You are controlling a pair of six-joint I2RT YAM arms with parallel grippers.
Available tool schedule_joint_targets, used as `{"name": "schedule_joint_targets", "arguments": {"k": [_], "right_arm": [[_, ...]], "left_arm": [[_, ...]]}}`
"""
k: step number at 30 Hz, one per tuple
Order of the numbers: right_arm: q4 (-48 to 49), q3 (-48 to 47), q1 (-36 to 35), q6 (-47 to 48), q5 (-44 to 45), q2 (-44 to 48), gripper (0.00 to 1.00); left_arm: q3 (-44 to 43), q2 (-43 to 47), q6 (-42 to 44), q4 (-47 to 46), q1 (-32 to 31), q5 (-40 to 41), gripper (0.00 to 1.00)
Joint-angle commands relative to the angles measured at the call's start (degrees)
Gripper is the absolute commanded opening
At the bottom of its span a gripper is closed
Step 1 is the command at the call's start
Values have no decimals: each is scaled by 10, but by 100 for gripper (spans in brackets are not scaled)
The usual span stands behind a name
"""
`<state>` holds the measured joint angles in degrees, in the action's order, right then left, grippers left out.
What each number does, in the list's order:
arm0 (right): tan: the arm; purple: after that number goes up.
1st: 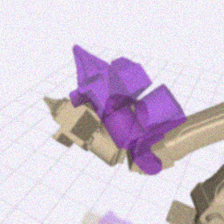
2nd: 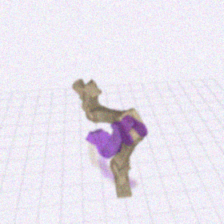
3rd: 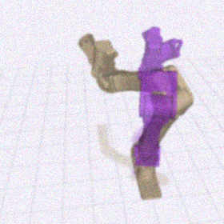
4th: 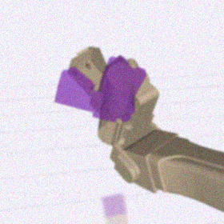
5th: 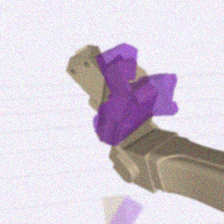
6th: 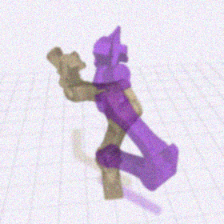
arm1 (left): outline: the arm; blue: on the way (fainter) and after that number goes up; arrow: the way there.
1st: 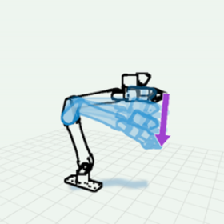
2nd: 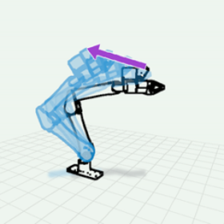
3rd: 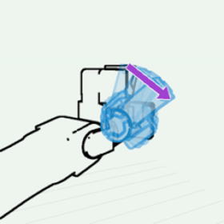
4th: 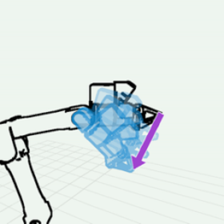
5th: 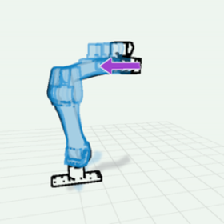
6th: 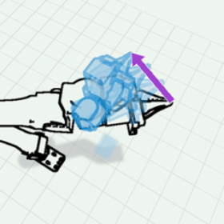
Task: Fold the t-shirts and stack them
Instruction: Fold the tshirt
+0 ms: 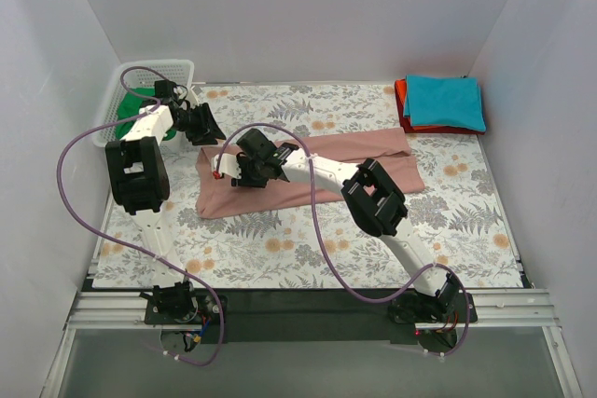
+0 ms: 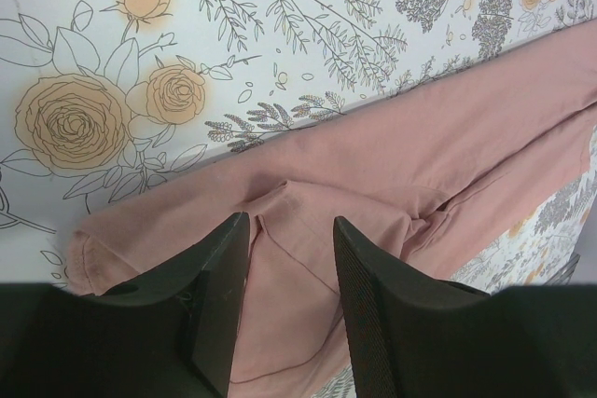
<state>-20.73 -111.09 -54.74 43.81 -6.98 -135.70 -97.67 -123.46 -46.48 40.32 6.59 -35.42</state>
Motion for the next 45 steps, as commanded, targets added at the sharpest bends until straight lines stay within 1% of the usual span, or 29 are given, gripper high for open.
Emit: {"name": "schedule_joint_targets", "arguments": {"k": [1,7,13,20,22,26,29,45], "right_arm": [[-2,5,-2,-22,-30,32,46],[-11,6,-2,-26,-38,31,47],[-12,-3,2,-54,-58,49,47],[-13,-10,2,-72,-80,66,45],[-15,-9,2,-72,-80,63,43],[-19,-9,2,-64,-71,47,37],[-20,-5,3,-62,-69,38,35],[-22,6,8,-59,-61,3,36]], "left_arm": [[-9,15,5,1,0,-5,40],[-10,14,4,1,1,-6,40],[-10,14,6,1,0,-8,41],[-9,15,9,2,0,-10,40],[-9,16,10,2,0,-8,40],[-9,16,10,2,0,-7,40],[-9,17,10,3,1,-8,41],[-11,15,14,6,0,-4,41]]}}
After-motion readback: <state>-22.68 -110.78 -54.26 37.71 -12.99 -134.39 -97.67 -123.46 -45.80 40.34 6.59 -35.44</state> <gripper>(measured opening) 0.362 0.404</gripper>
